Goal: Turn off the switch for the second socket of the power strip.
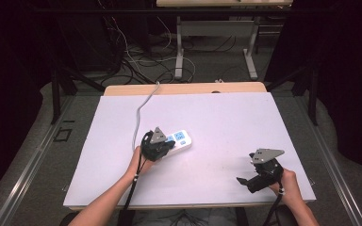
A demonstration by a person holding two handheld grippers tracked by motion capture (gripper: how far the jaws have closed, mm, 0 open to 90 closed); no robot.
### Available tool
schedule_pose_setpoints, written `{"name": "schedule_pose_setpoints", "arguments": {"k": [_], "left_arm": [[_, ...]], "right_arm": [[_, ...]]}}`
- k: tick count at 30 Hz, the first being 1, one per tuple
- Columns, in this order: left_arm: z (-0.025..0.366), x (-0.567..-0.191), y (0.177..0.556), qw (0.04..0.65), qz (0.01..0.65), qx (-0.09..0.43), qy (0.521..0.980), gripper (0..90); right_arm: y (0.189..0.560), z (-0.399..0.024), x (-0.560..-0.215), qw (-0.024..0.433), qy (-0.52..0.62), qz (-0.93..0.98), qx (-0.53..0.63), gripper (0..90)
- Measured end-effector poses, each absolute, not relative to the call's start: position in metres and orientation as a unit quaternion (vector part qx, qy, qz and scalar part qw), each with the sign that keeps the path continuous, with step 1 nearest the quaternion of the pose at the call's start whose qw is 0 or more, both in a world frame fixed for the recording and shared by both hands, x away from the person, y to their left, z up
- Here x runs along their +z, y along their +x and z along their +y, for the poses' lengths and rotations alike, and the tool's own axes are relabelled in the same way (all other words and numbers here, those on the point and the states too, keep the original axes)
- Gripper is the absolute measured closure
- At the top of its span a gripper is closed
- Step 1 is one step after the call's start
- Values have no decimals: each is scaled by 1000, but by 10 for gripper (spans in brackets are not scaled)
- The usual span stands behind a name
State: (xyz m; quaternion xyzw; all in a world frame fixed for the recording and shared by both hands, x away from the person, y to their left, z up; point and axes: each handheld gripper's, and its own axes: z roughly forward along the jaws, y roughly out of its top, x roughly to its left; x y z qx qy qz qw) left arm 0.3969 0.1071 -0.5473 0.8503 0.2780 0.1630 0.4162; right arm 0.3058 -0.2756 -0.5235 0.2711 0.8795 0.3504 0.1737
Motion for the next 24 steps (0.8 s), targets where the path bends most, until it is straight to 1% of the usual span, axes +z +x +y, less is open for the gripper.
{"name": "schedule_pose_setpoints", "arguments": {"k": [2, 5, 10, 14, 16, 20, 24], "left_arm": [[109, -548, 398, 419, 280, 157, 849, 900], [110, -548, 398, 424, 285, 152, 846, 900], [110, -549, 398, 427, 285, 153, 844, 900], [108, -549, 396, 418, 279, 165, 849, 900], [109, -551, 398, 427, 283, 158, 844, 900], [105, -551, 397, 422, 280, 167, 846, 900], [103, -551, 398, 421, 279, 164, 847, 900]], "right_arm": [[306, -276, -523, 168, 269, 882, 350, 4], [305, -276, -524, 170, 273, 879, 353, 4], [306, -276, -523, 168, 269, 882, 350, 4], [305, -275, -523, 171, 269, 880, 353, 4], [306, -276, -524, 172, 267, 880, 352, 3], [306, -276, -524, 172, 269, 880, 353, 3], [305, -276, -523, 171, 268, 882, 350, 3]]}}
